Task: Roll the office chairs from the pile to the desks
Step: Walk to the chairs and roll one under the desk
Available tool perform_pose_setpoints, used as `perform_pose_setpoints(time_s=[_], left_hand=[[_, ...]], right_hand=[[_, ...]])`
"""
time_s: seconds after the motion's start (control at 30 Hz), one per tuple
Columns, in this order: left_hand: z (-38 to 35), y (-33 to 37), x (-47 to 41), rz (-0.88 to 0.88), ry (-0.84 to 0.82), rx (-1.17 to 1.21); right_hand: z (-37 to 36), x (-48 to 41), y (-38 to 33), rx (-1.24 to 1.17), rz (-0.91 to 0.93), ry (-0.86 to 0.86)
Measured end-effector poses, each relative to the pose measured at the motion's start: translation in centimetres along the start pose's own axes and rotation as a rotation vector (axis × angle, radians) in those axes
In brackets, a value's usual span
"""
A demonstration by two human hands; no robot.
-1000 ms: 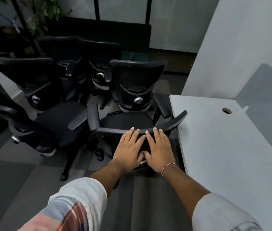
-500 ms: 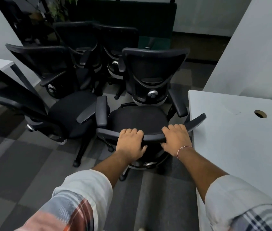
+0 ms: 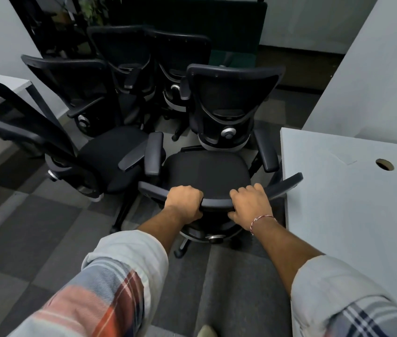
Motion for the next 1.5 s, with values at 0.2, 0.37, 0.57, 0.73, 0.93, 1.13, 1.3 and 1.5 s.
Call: perform_pose_setpoints(time_s=[0.2,0.37,0.57,0.73,0.93,1.13,1.3,1.5], left_hand=[[-0.8,-1.7,3.1,-0.028,-0.02,-0.047],[-1.8,-3.9,7.0,-0.044,-0.011,-0.096],[-2.7,-7.3,11.6,-0.025,-0.028,-0.14],[-2.7,-9.2,14.9,-0.011,-0.076,-0.222],[-4.4,-11.1,21.3,-0.075,-0.038,-0.287],[-5.5,-11.9,27.6,-0.089,-0.026,-0.294],[-6.4,-10.8,32.4,-0.059,-0.019,-0.262],[-6.4,-8.4,36.3,0.01,-0.072,-0.23]], right_hand=[[0.3,1.8,-3.6,0.021,0.051,-0.01],[0.4,3.8,-8.0,0.015,0.119,-0.009],[1.1,6.1,-14.4,-0.031,0.159,-0.01],[2.3,7.7,-20.2,-0.109,0.155,0.011],[2.3,12.1,-27.2,-0.196,0.137,0.031],[2.4,16.6,-31.6,-0.213,0.135,0.048],[2.5,20.4,-33.0,-0.178,0.216,0.063],[2.4,23.4,-32.4,-0.143,0.34,0.063]])
Point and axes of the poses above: each hand's wrist, its own x-axis away from the middle knuckle, its own z-axis out of the back of the hand, y = z × x, the point moved 3 cm from there along -x, towards the middle knuckle, and after that the axes turned 7 degrees about -x, right-handed, at the moved point
